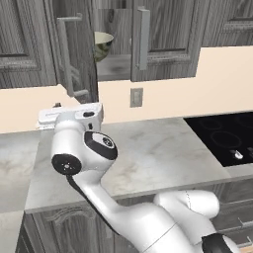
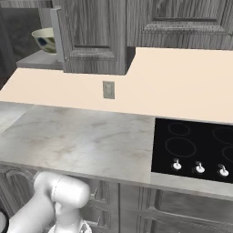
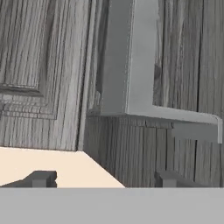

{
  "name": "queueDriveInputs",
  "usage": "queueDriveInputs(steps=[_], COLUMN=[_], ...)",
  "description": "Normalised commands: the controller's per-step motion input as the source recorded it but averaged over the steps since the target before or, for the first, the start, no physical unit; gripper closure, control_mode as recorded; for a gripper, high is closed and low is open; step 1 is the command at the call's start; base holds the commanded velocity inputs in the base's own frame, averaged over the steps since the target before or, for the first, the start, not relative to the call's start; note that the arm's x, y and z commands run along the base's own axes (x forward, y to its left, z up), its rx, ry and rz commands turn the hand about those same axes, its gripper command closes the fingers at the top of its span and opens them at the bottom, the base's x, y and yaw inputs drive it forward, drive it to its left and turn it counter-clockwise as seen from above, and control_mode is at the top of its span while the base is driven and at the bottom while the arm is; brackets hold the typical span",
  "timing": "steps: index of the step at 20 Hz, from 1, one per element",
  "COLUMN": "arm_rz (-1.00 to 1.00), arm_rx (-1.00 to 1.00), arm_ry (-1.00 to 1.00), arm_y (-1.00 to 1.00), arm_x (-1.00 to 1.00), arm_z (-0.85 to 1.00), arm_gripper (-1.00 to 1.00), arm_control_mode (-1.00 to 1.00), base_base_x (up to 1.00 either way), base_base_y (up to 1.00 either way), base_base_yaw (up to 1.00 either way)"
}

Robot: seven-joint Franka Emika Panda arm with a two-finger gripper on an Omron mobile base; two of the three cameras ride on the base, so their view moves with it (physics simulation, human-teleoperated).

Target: Open the cabinet. Pick the bowls from the counter and place them in the cabinet. Then close the cabinet.

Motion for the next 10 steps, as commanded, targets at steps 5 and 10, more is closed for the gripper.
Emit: queueDriveInputs(steps=[5, 10], arm_rz=[0.00, 0.00], arm_rx=[0.09, 0.09], arm_ry=[0.00, 0.00], arm_y=[-0.79, -0.75], arm_x=[0.57, 0.60], arm_z=[0.00, 0.00], arm_gripper=[-1.00, -1.00], arm_control_mode=[-1.00, -1.00], base_base_x=[0.00, 0.00], base_base_y=[0.00, 0.00], base_base_yaw=[0.00, 0.00])
